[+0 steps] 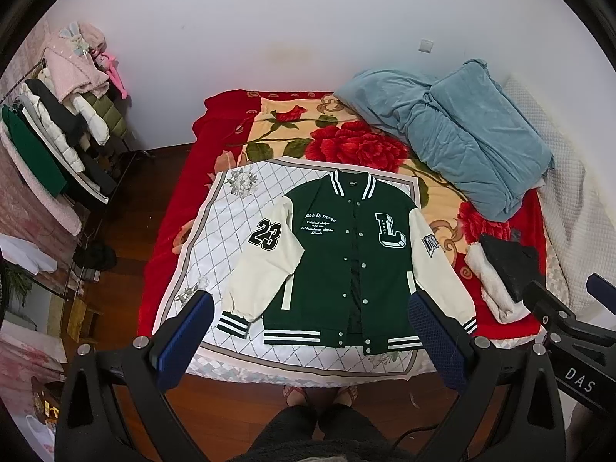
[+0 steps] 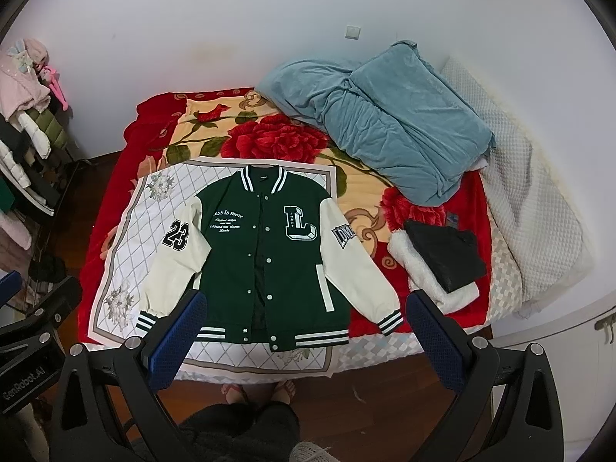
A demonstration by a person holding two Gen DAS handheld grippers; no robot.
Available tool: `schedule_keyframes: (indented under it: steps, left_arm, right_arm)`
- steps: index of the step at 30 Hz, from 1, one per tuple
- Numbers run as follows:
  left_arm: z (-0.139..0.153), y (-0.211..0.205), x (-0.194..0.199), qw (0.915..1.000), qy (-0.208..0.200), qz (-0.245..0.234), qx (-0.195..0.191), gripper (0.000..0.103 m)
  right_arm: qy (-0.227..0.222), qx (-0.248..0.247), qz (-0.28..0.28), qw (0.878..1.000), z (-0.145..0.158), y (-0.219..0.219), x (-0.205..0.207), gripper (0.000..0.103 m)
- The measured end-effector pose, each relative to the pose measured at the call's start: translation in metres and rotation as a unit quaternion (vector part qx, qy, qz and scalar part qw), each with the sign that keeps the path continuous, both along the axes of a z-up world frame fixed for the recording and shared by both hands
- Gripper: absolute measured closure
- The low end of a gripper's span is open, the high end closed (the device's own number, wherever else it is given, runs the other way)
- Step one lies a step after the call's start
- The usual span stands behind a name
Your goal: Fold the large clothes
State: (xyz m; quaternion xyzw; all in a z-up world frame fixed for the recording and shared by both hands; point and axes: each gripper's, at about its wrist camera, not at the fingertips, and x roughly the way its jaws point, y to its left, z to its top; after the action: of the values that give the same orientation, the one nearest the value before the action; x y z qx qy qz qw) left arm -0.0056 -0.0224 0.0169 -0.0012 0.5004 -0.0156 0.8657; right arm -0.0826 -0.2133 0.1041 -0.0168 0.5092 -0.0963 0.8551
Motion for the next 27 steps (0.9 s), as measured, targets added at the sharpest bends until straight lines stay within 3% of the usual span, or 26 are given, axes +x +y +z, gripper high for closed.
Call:
schedule_keyframes:
  steps: [21,27]
  left_arm:
    - [0.003,0.001,-0.001,1.0,-0.004,-0.001,-0.002,0.0]
    - [0.004,0.0,0.0,1.0,-0.004,-0.001,-0.002,0.0]
  right_arm:
    - [-0.003,0.002,0.0,1.0,0.001,-0.001,-0.004,0.0]
    - [-0.005,0.001,-0.002,1.0,0.013,-0.003,0.001,0.0]
